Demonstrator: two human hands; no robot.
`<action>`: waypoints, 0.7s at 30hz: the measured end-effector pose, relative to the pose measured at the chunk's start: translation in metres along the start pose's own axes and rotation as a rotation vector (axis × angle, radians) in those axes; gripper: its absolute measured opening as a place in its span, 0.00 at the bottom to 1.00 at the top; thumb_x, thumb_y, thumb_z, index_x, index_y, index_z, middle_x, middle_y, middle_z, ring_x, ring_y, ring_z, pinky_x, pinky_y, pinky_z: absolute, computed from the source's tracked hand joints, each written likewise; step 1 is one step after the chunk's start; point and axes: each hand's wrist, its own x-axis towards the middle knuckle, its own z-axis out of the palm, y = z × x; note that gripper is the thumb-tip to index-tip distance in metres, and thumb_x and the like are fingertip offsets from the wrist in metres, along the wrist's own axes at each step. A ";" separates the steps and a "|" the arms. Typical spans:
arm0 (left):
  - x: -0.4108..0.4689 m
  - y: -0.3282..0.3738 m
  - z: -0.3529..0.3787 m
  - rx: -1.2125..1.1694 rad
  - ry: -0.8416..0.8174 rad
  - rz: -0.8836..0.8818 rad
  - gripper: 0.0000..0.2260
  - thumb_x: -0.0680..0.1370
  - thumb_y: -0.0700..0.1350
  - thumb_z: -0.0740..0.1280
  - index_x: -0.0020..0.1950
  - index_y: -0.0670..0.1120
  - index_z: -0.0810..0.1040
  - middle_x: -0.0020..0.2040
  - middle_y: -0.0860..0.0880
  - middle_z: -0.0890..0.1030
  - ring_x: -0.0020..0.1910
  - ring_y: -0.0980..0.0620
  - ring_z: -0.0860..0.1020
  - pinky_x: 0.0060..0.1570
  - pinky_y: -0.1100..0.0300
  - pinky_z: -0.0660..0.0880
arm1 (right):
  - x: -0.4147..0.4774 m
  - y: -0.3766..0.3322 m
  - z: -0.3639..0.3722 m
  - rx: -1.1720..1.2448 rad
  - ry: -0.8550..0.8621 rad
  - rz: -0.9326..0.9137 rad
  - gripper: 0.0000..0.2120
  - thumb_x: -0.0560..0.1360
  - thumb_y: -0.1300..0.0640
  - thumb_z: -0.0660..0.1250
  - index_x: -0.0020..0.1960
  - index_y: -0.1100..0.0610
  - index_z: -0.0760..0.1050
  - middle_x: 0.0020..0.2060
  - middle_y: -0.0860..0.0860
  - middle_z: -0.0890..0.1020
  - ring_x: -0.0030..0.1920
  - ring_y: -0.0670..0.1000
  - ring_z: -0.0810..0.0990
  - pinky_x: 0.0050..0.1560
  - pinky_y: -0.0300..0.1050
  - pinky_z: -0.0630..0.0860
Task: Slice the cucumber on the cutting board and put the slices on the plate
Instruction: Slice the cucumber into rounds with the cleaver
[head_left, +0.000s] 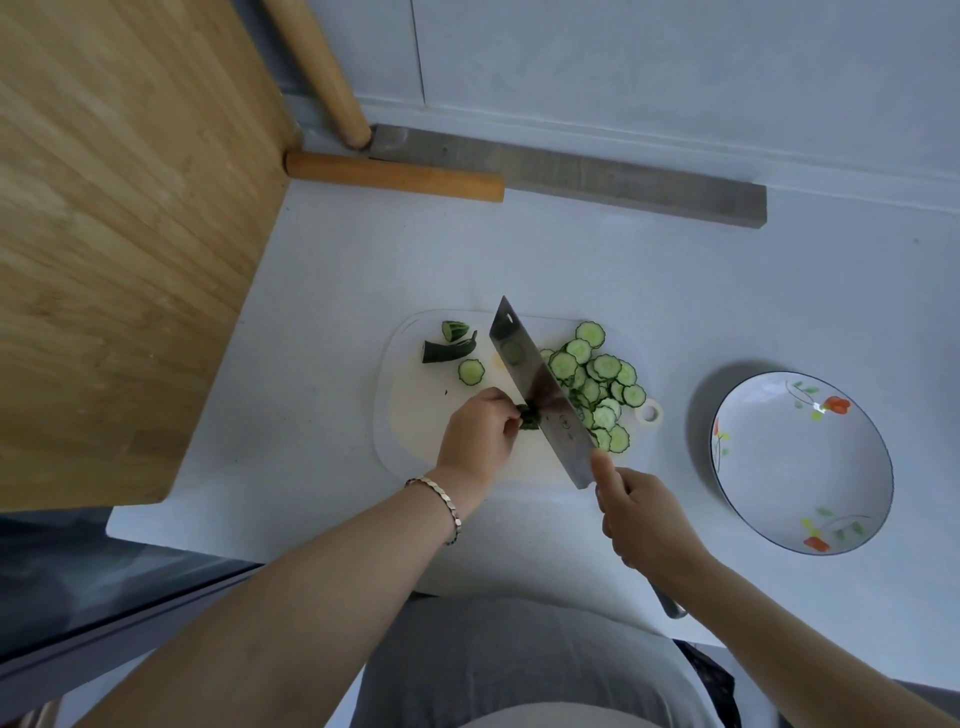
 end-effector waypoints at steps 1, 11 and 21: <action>0.000 0.000 0.000 0.001 -0.003 0.000 0.04 0.72 0.33 0.67 0.44 0.35 0.82 0.45 0.39 0.82 0.43 0.41 0.79 0.45 0.52 0.78 | 0.000 -0.001 0.000 -0.001 0.000 0.003 0.24 0.77 0.38 0.53 0.35 0.58 0.61 0.30 0.56 0.65 0.31 0.53 0.63 0.36 0.46 0.63; 0.001 0.000 0.001 0.014 -0.005 -0.009 0.05 0.72 0.33 0.66 0.42 0.36 0.82 0.44 0.39 0.81 0.43 0.41 0.79 0.44 0.53 0.78 | -0.008 0.000 0.005 -0.082 0.008 -0.012 0.24 0.78 0.39 0.51 0.34 0.58 0.60 0.30 0.56 0.66 0.31 0.52 0.63 0.35 0.45 0.62; 0.001 -0.001 0.002 0.020 -0.044 -0.033 0.05 0.73 0.35 0.66 0.45 0.37 0.82 0.46 0.40 0.81 0.45 0.42 0.78 0.46 0.54 0.76 | 0.009 -0.009 0.017 -0.127 0.019 -0.014 0.24 0.79 0.41 0.51 0.33 0.58 0.58 0.28 0.53 0.65 0.30 0.52 0.63 0.34 0.46 0.61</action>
